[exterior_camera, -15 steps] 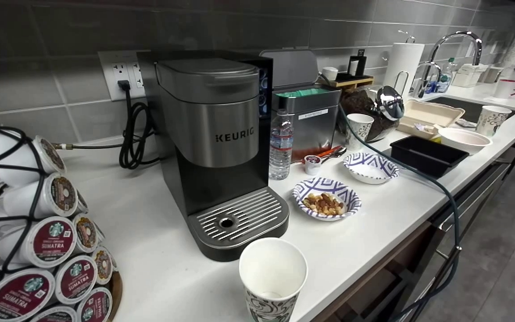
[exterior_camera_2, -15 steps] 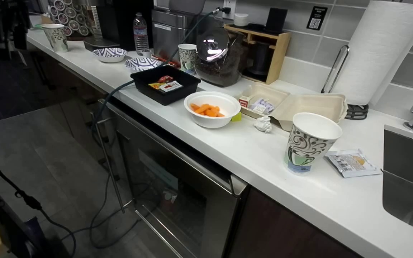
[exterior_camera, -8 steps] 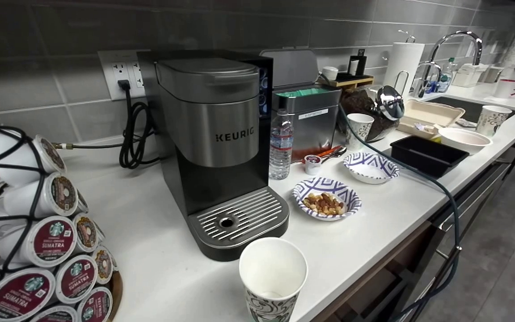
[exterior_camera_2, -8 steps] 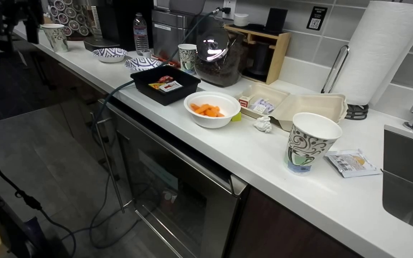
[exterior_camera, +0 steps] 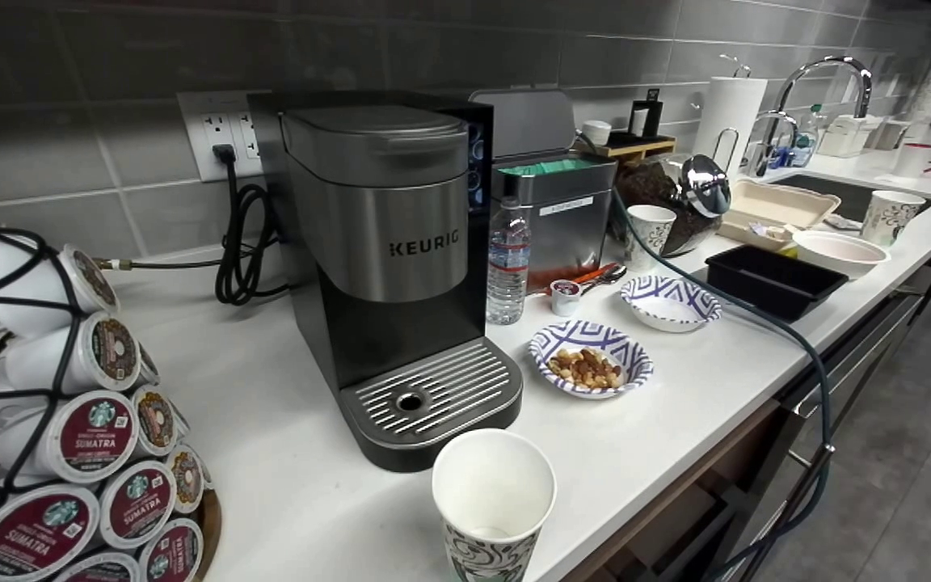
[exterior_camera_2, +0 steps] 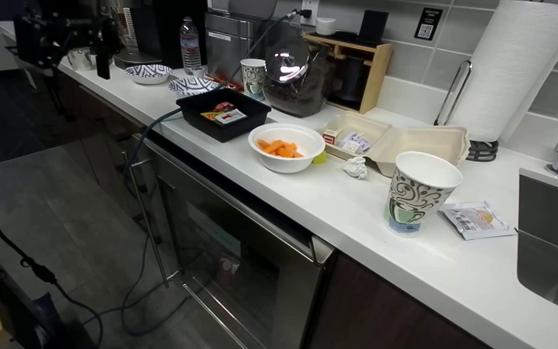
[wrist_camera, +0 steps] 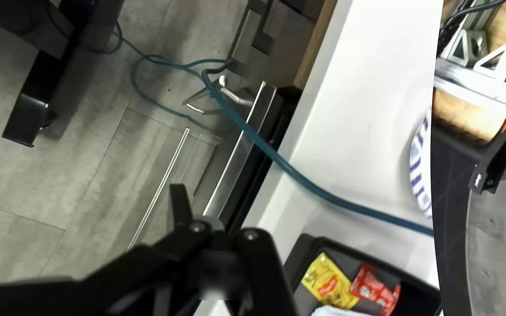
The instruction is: Remove the black box from the counter.
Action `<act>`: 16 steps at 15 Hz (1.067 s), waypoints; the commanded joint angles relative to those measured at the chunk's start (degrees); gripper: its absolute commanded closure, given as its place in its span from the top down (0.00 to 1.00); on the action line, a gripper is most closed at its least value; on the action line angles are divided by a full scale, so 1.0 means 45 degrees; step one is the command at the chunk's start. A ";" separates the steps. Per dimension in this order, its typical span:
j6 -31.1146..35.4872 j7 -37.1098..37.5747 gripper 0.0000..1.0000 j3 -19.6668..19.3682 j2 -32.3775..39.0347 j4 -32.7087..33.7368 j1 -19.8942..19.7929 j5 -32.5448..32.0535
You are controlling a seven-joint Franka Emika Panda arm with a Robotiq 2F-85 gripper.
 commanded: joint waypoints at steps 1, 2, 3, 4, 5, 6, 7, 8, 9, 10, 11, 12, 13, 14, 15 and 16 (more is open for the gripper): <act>0.0243 0.1185 1.00 -0.0575 0.1467 0.0894 -0.0112 0.0914; 0.0231 0.1387 1.00 -0.0765 0.1679 0.1081 -0.0068 0.1316; 0.0202 0.1611 1.00 -0.0924 0.1866 0.1260 -0.0015 0.1738; 0.0167 0.1868 1.00 -0.1030 0.1970 0.1445 0.0039 0.2193; 0.0173 0.2124 1.00 -0.1122 0.1981 0.1501 0.0074 0.2664; 0.0142 0.1601 1.00 -0.1048 0.1669 0.1175 0.0055 0.1814; 0.0142 0.1758 1.00 -0.1108 0.1781 0.1318 0.0064 0.2099; 0.0142 0.1863 1.00 -0.1135 0.1845 0.1409 0.0070 0.2230; 0.0142 0.1910 1.00 -0.1144 0.1870 0.1445 0.0073 0.2291; 0.0965 0.2675 1.00 -0.0890 0.1944 0.1277 0.0148 0.2349; 0.1977 0.3049 1.00 -0.0884 0.2101 0.1195 0.0253 0.3104; 0.2828 0.3066 1.00 -0.0933 0.2303 0.1211 0.0404 0.3723; 0.3996 0.3236 1.00 -0.0856 0.2431 0.1088 0.0495 0.3811; 0.5119 0.3333 1.00 -0.0820 0.2571 0.0955 0.0625 0.4035; 0.6209 0.3522 1.00 -0.0765 0.2703 0.0840 0.0736 0.4156; 0.7330 0.3738 1.00 -0.0700 0.2842 0.0711 0.0796 0.4012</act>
